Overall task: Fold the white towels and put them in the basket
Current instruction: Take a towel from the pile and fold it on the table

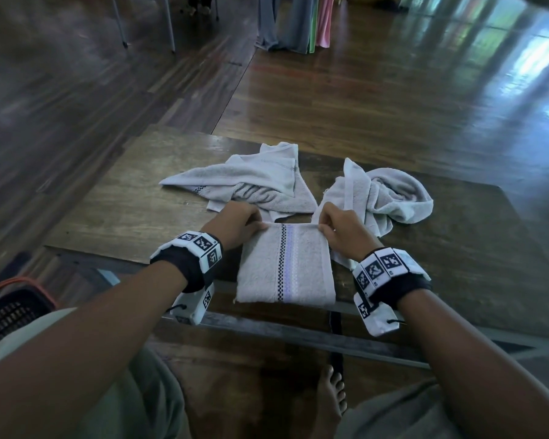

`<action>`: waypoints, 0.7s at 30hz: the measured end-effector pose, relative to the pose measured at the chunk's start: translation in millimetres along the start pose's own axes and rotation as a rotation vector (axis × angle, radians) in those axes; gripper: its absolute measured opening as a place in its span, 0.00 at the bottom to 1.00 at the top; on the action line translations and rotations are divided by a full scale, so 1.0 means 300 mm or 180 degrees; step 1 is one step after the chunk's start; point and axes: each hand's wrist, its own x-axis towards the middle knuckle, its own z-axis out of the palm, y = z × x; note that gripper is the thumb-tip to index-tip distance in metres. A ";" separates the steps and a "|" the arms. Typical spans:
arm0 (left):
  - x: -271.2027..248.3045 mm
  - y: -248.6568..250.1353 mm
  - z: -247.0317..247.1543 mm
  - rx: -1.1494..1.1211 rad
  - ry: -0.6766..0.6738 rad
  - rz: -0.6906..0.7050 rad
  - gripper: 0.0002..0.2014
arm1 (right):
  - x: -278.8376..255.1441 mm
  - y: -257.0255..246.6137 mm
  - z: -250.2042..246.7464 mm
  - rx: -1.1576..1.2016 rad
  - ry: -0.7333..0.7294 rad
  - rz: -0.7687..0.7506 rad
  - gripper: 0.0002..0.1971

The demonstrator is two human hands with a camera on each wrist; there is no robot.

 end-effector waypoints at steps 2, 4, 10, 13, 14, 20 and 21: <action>0.005 -0.008 0.008 0.0000 0.0004 0.0008 0.07 | 0.003 -0.005 0.006 -0.0028 0.0009 0.0011 0.03; 0.006 -0.017 0.019 0.0039 0.0015 0.0004 0.05 | 0.005 -0.011 0.016 -0.0115 -0.0004 0.0010 0.01; -0.025 -0.012 0.027 0.0785 0.0303 -0.0145 0.05 | -0.033 -0.019 0.050 -0.1349 0.0299 -0.0583 0.10; -0.071 0.032 0.029 0.0901 0.0533 0.0131 0.10 | -0.075 -0.044 0.058 -0.1339 0.0320 -0.0470 0.13; -0.094 0.058 0.035 0.0842 0.0522 0.0248 0.13 | -0.088 -0.053 0.063 -0.1274 0.0228 -0.0368 0.16; -0.210 0.145 0.153 0.1102 -0.0456 0.0024 0.28 | -0.159 -0.101 0.113 -0.0846 -0.0241 0.0330 0.29; -0.217 0.135 0.167 0.1086 -0.0529 -0.0045 0.29 | -0.170 -0.102 0.128 -0.0793 -0.0341 0.0445 0.30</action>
